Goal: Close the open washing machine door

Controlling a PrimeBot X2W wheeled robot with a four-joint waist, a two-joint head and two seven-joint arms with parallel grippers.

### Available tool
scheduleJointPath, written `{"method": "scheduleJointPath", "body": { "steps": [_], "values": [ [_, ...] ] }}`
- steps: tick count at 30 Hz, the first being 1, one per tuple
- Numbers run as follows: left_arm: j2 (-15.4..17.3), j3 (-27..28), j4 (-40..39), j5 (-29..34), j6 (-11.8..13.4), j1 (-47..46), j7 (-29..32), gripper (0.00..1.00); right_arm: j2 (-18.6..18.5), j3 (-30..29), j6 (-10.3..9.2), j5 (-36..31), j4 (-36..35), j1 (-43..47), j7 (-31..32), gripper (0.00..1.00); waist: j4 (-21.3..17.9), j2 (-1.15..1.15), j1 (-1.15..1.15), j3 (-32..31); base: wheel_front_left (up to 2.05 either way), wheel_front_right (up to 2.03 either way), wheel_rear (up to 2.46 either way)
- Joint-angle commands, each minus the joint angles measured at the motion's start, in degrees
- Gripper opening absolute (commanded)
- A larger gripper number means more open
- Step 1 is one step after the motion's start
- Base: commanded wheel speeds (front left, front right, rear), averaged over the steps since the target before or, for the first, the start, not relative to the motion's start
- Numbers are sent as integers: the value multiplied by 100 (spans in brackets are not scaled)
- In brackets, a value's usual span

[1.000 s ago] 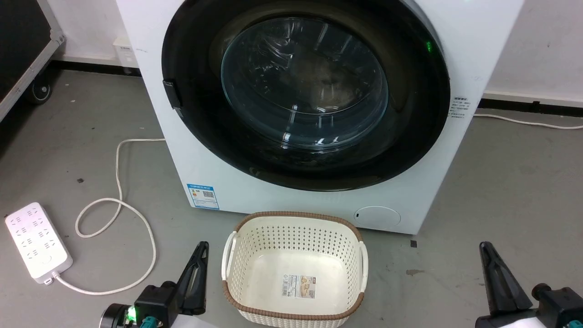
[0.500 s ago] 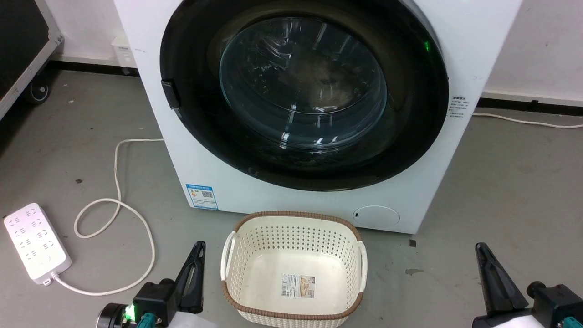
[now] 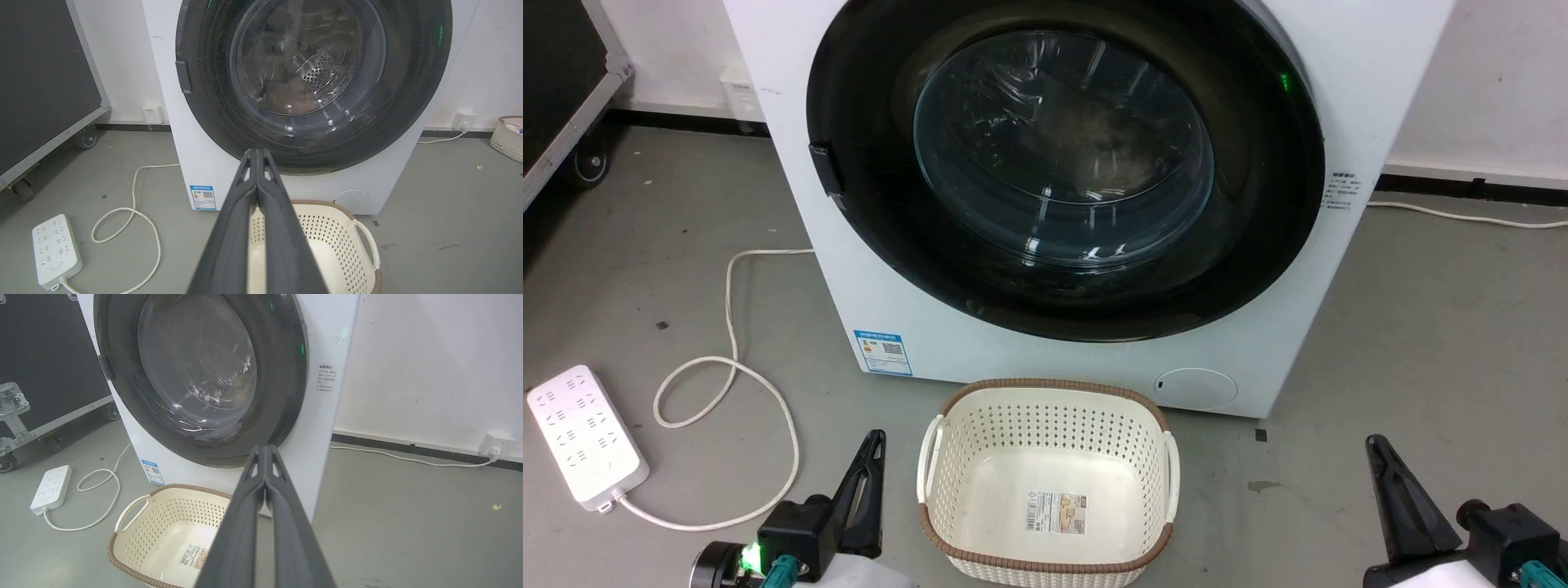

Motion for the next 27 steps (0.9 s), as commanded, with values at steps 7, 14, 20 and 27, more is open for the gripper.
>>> {"method": "scheduleJointPath", "body": {
  "steps": [7, 14, 20, 27],
  "values": [
    [-23, 53, -67, 72, 34, -53, 110, 0, 25, 42, -1, -67, -65, -120, 99, 0, -11, 0, 0, 3, 0, 0, 0],
    [-30, 83, -99, 99, 46, -62, 181, 0, 29, 67, -2, -87, -81, -145, 170, 0, -20, 0, 0, 5, 0, 0, 0],
    [-36, 113, -131, 127, 59, -71, 251, 0, 33, 92, -2, -106, -97, -169, 240, 0, -29, 0, 0, 7, 0, 0, 0],
    [-44, 149, -168, 158, 74, -81, 333, 0, 38, 122, -2, -129, -115, -198, 323, 0, -39, 0, 0, 9, 0, 0, 0]
  ]
}}
